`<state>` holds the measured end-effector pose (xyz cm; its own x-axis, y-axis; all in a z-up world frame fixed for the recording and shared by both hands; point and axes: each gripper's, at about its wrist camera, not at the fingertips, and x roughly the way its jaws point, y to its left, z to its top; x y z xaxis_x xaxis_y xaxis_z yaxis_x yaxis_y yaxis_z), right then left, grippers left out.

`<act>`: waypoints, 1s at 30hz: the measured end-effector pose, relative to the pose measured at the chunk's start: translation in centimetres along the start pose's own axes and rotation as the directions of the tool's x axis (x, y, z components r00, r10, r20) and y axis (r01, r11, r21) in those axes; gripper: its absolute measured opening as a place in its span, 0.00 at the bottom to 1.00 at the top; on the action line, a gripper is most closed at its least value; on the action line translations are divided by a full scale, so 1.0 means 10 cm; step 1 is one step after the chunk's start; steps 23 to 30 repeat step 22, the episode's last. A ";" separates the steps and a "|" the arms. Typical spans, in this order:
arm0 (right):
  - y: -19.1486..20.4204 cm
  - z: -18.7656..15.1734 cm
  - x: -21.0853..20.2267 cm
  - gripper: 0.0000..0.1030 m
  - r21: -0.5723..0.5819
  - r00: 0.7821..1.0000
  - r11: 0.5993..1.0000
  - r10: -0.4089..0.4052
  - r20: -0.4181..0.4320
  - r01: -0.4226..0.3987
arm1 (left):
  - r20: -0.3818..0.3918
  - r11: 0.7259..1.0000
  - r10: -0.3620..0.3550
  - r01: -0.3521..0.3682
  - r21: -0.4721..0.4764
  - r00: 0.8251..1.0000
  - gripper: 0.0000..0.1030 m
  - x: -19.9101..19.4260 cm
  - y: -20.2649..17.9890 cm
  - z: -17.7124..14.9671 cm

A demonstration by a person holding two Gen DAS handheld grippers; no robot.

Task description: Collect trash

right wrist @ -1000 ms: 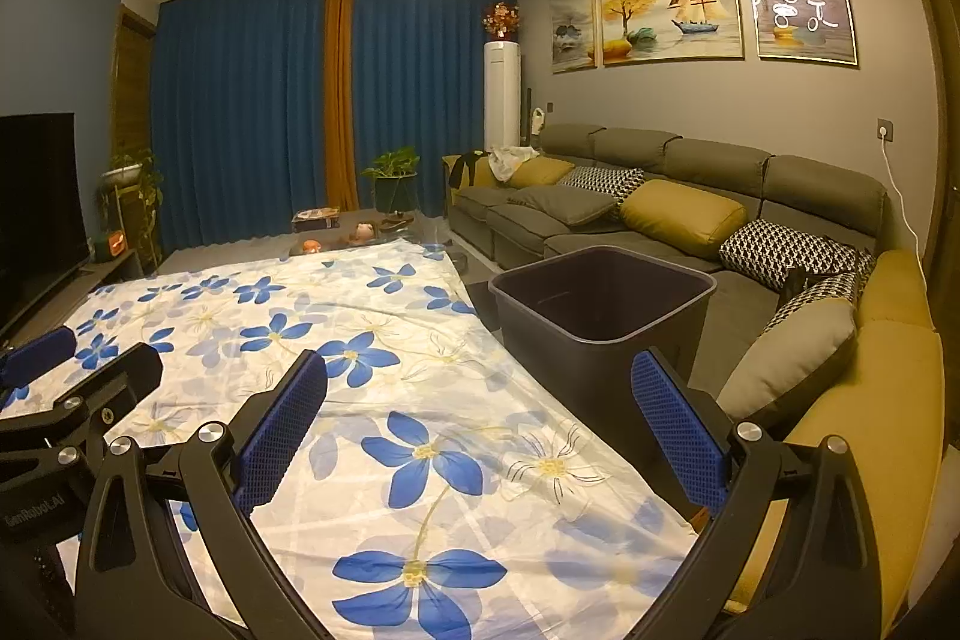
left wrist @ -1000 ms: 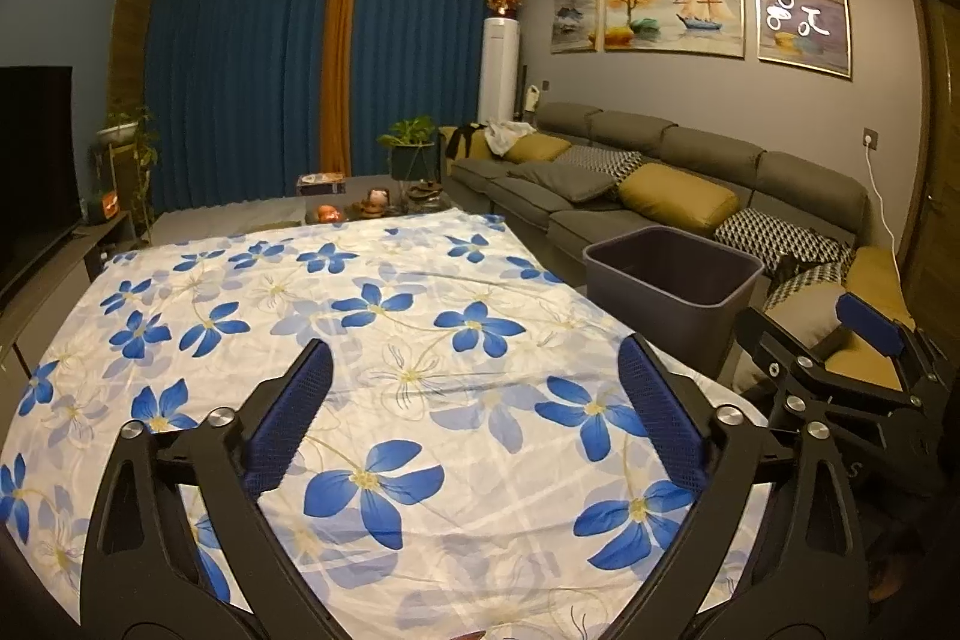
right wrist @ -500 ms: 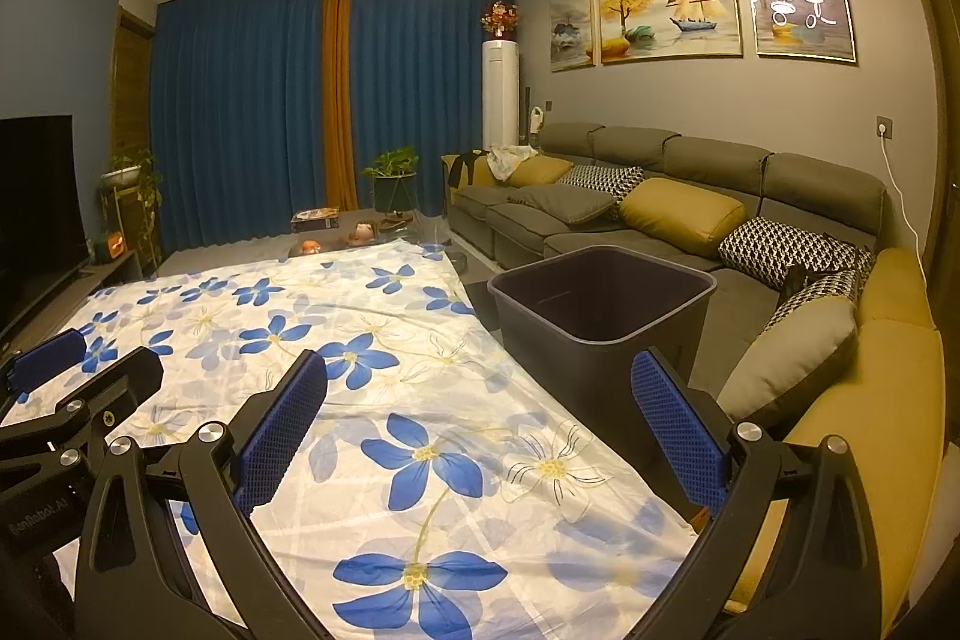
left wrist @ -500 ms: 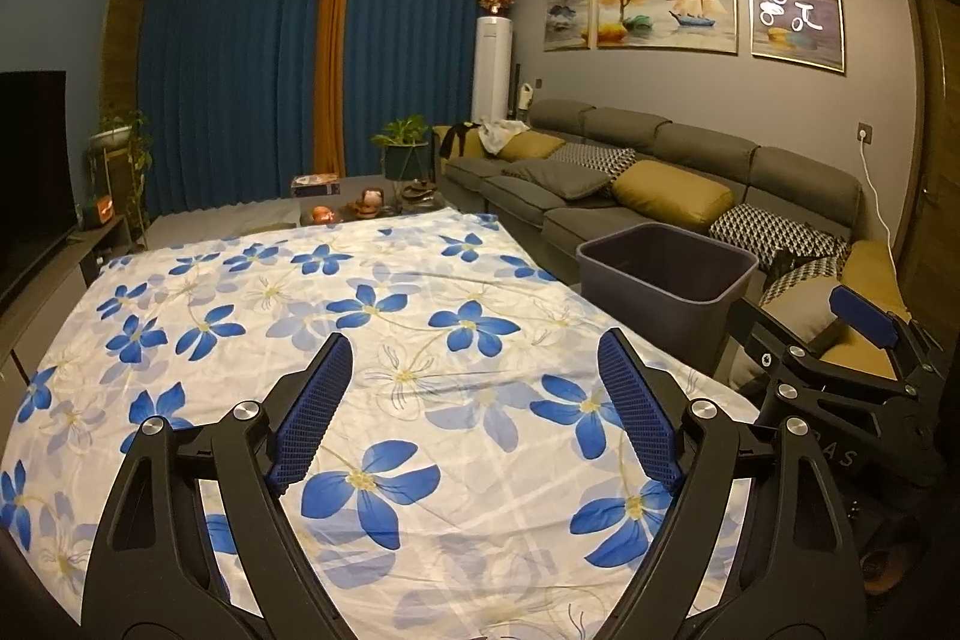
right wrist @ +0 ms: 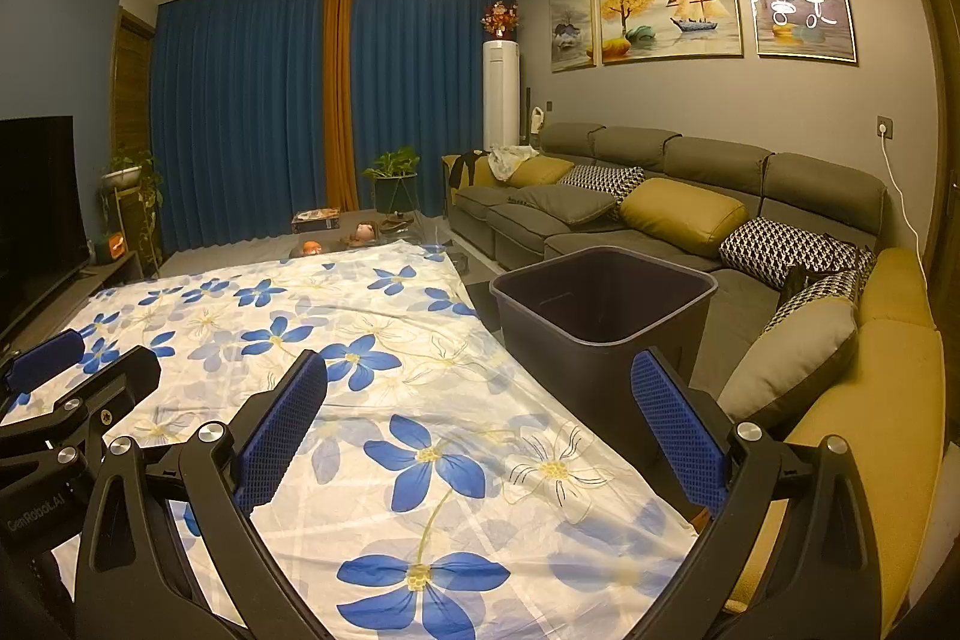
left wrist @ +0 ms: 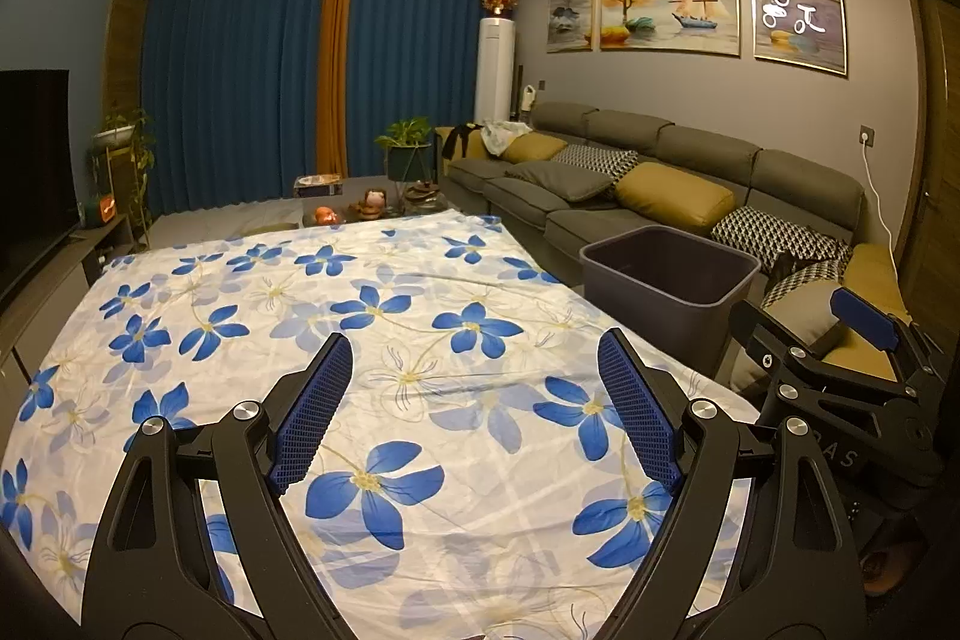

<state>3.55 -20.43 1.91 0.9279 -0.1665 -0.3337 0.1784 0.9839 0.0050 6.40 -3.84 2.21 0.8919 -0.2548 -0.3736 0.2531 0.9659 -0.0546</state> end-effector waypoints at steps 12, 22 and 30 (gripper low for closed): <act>0.00 0.00 0.00 0.95 0.002 1.000 1.000 0.001 0.000 -0.001 | 0.007 1.000 0.012 -0.012 -0.002 1.000 0.82 -0.02 0.02 0.00; 0.00 0.04 -0.01 0.95 0.018 1.000 1.000 0.001 0.009 -0.001 | 0.034 0.998 0.050 -0.050 -0.023 0.998 0.88 -0.07 0.11 0.00; 0.00 0.04 -0.01 0.95 0.018 1.000 1.000 0.001 0.009 -0.001 | 0.034 0.998 0.050 -0.050 -0.023 0.998 0.88 -0.07 0.11 0.00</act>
